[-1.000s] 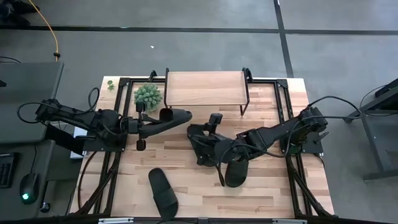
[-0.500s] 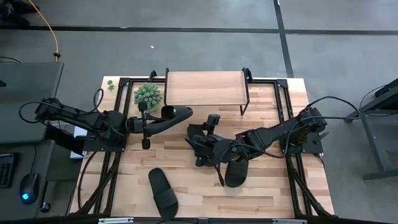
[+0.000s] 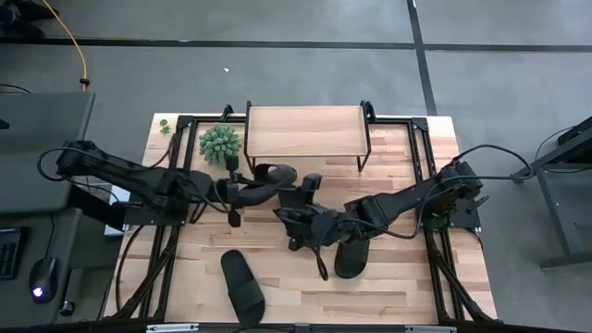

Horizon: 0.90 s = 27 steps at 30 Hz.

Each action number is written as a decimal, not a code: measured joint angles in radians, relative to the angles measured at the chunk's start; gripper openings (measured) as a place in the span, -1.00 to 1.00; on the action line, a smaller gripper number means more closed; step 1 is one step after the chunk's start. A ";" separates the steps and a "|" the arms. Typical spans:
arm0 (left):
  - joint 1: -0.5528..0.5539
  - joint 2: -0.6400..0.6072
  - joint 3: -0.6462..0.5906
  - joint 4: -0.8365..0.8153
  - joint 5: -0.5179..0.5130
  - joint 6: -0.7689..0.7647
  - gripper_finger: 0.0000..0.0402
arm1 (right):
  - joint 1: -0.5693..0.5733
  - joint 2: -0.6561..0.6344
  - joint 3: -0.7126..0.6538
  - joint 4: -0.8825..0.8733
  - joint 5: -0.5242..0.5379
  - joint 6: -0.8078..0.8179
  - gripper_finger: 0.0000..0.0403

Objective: Pick and place slides into the shelf
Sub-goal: Put the black slide on the shelf

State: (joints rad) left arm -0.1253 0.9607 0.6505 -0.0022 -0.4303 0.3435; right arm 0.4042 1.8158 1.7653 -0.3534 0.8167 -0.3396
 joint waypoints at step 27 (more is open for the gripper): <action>-0.099 0.157 0.097 -0.041 -0.202 0.042 -0.46 | -0.037 0.088 0.000 0.002 -0.043 0.026 0.23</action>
State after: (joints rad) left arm -0.2245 1.1175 0.7479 -0.0434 -0.6323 0.3856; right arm 0.3675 1.9041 1.7653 -0.3519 0.7734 -0.3136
